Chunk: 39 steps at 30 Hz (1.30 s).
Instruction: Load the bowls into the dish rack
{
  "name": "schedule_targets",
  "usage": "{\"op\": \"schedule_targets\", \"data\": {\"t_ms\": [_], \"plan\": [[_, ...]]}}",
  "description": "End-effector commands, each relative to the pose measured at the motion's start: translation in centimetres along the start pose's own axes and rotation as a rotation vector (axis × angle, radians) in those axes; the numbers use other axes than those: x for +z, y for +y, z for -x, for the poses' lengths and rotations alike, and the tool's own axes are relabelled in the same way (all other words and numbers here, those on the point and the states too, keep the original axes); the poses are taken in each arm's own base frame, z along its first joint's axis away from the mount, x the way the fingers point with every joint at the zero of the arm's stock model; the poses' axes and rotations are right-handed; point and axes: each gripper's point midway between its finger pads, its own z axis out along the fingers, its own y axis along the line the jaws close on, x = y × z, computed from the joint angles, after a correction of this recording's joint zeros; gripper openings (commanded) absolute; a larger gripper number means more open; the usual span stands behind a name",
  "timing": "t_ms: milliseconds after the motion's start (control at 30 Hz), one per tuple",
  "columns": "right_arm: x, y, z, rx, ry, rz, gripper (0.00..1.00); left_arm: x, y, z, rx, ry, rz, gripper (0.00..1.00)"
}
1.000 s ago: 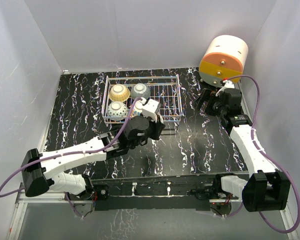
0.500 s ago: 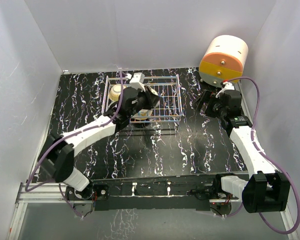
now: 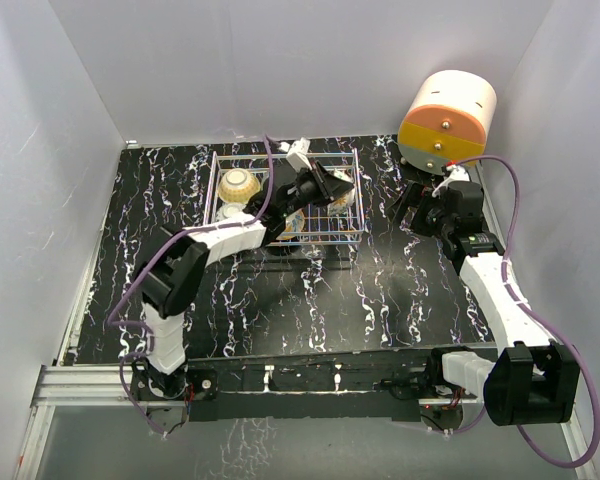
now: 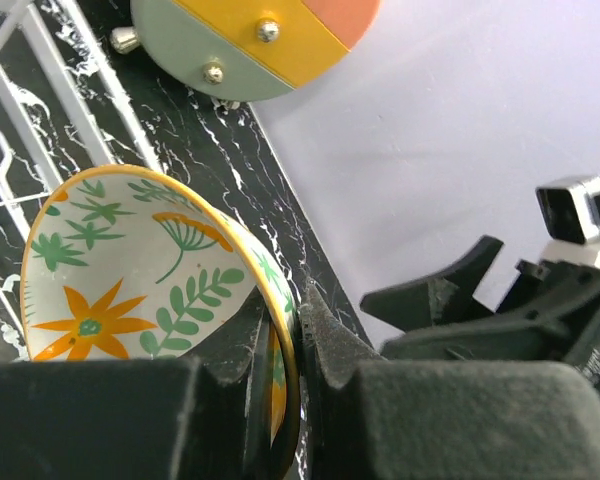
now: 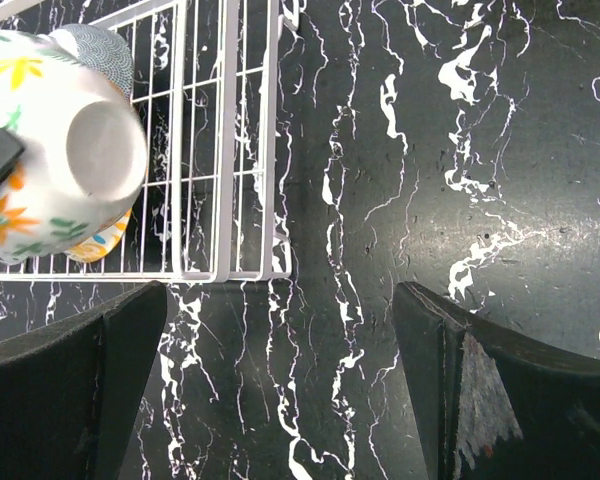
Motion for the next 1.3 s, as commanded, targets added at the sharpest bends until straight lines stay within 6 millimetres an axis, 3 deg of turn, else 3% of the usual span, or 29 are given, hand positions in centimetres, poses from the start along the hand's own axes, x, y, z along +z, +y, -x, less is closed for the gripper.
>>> {"op": "schedule_targets", "data": {"t_ms": [0,333,800,1033,1267], "plan": [[-0.1,0.2,1.3,-0.023,-0.059,0.020,1.00,1.1,-1.1,3.4,-0.112,-0.085,-0.139,0.00],[0.1,-0.1,1.4,-0.015,-0.059,0.016,1.00,3.5,2.5,1.8,-0.168,-0.028,-0.123,0.00],[0.5,-0.2,1.0,-0.013,-0.044,0.022,1.00,3.6,4.7,0.1,-0.298,-0.005,-0.119,0.00],[0.6,-0.2,0.7,-0.013,-0.038,0.026,1.00,1.8,8.1,-0.4,-0.311,0.004,0.047,0.01],[0.7,-0.2,0.6,-0.014,-0.035,0.028,1.00,-0.1,11.2,-2.7,-0.322,0.039,0.152,0.18]]}}
